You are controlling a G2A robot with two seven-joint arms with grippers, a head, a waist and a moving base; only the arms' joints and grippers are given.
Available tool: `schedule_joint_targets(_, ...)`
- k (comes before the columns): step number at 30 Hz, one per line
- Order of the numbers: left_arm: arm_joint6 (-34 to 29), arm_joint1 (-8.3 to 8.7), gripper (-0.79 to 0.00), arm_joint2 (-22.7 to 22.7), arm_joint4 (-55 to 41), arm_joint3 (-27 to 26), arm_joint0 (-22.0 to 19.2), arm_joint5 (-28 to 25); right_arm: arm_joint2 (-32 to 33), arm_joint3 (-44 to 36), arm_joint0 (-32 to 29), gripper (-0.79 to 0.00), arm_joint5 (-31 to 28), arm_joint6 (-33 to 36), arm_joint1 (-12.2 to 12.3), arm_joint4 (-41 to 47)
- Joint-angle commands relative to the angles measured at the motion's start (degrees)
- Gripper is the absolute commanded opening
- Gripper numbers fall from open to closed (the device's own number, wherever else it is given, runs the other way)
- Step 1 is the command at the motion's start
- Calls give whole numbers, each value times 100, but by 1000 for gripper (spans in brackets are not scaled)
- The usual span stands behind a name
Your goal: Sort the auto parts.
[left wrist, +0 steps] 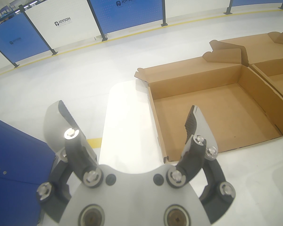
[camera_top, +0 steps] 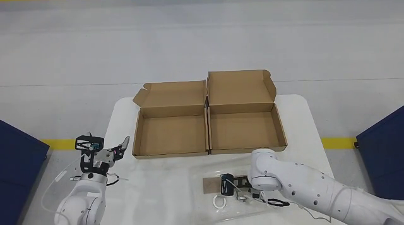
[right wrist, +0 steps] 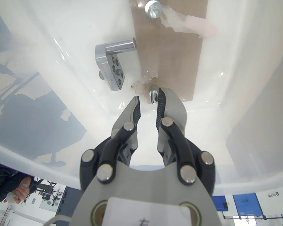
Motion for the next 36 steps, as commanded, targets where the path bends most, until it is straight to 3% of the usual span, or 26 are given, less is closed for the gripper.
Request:
schedule_joint_targets(1, 0, 0, 0, 0, 0, 0, 0, 0, 19, 38, -7, -683, -13, -17, -10, -10)
schedule_joint_targets(4, 0, 0, 0, 0, 0, 0, 0, 0, 43, 62, -20, -720, -29, -21, -27, -35)
schedule_joint_targets(6, 0, 0, 0, 0, 0, 0, 0, 0, 59, 74, -34, -785, -25, -22, -38, -45)
schedule_joint_targets(13, 0, 0, 0, 0, 0, 0, 0, 0, 178, -85, -61, -785, 61, 100, -37, -49)
schedule_joint_targets(19, 0, 0, 0, 0, 0, 0, 0, 0, 337, -682, -39, -785, 254, 297, 116, 300)
schedule_joint_targets(32, 0, 0, 0, 0, 0, 0, 0, 0, 364, -666, -74, -785, 288, 153, 118, 296)
schedule_joint_targets(36, 0, 0, 0, 0, 0, 0, 0, 0, 768, -556, -54, -785, 58, -110, 234, 863)
